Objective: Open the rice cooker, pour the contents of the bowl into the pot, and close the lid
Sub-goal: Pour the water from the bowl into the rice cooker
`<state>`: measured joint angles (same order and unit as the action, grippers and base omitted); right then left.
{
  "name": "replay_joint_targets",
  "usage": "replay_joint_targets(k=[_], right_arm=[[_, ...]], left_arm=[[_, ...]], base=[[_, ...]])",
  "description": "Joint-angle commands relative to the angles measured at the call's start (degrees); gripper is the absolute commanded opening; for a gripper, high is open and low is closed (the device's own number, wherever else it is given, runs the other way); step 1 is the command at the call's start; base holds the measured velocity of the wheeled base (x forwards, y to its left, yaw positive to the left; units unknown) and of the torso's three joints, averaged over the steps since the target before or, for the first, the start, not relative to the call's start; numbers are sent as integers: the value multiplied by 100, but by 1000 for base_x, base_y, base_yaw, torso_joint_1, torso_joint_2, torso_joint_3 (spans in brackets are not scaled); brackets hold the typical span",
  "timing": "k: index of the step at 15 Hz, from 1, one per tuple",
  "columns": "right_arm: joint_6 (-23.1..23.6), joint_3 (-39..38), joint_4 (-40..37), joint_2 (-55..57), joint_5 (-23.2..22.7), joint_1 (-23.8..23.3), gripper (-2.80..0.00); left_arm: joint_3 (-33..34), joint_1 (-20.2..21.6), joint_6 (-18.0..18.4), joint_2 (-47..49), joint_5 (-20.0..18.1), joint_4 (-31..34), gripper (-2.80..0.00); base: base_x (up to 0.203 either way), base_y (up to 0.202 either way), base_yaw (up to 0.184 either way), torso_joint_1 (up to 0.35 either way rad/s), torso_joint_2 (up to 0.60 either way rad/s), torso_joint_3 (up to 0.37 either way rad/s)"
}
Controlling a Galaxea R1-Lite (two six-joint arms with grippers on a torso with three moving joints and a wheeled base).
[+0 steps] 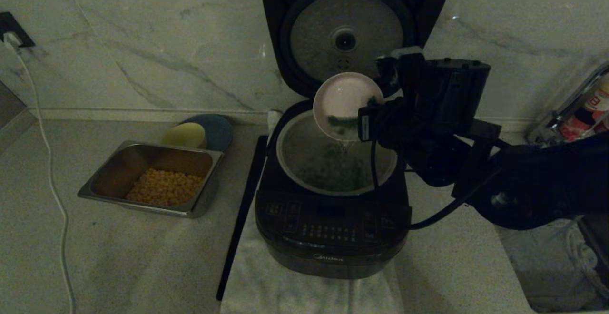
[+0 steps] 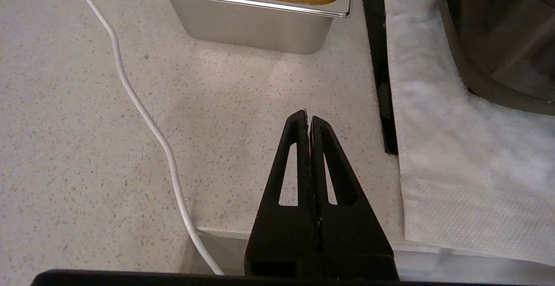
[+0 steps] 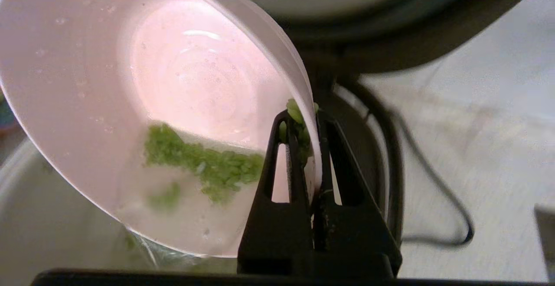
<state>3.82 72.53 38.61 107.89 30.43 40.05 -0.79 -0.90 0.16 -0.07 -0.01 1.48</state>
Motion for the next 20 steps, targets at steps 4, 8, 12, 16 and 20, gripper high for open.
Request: replay_joint_targets(k=[4, 8, 12, 16, 20], right_arm=[[378, -338, 1037, 63, 64, 79, -280], [860, -344, 1713, 188, 165, 171, -280], [1042, -221, 1835, 233, 217, 197, -280], [1227, -5, 1557, 267, 406, 296, -280], [935, 504, 105, 75, 503, 415, -280]], left_arm=[[0, 2, 2, -1, 1, 1, -280], [0, 2, 2, -1, 1, 1, -280], [0, -6, 2, -1, 1, 1, -280], [0, 2, 2, -1, 1, 1, -280], [4, 2, 2, -1, 1, 1, -280]], base=[[0, 0, 0, 0, 0, 0], [0, 0, 0, 0, 0, 0], [0, 0, 0, 0, 0, 0], [0, 0, 0, 0, 0, 0], [0, 0, 0, 0, 0, 0]])
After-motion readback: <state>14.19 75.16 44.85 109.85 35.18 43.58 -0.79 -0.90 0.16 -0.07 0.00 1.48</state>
